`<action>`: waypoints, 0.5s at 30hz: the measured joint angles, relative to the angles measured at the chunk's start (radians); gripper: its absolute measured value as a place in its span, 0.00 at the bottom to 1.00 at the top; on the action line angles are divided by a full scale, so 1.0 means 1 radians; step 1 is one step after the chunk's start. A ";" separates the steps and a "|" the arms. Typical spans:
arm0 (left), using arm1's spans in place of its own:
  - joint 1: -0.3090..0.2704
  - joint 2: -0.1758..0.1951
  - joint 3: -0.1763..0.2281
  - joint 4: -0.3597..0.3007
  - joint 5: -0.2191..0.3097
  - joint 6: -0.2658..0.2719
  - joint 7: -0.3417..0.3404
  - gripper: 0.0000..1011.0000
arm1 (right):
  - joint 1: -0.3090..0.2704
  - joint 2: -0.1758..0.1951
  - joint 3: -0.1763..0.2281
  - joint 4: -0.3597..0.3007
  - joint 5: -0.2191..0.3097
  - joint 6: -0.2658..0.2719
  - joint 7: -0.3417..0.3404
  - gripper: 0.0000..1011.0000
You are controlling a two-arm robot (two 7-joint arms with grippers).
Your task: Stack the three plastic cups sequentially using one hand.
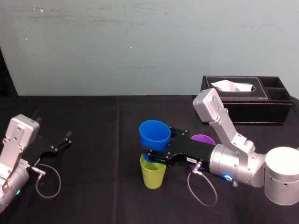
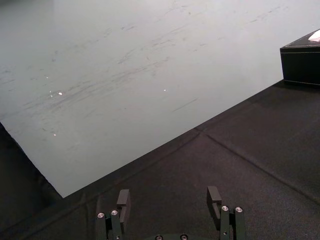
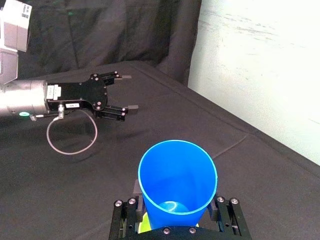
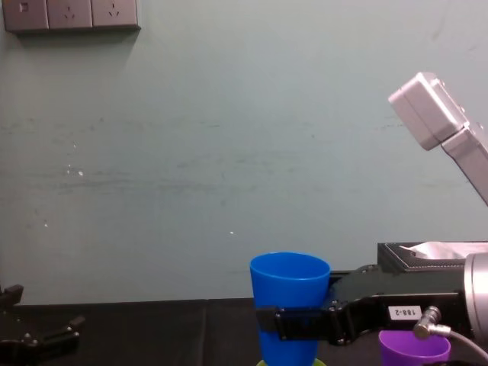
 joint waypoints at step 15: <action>0.000 0.000 0.000 0.000 0.000 0.000 0.000 0.99 | 0.010 -0.013 -0.010 0.038 -0.009 -0.016 0.006 0.71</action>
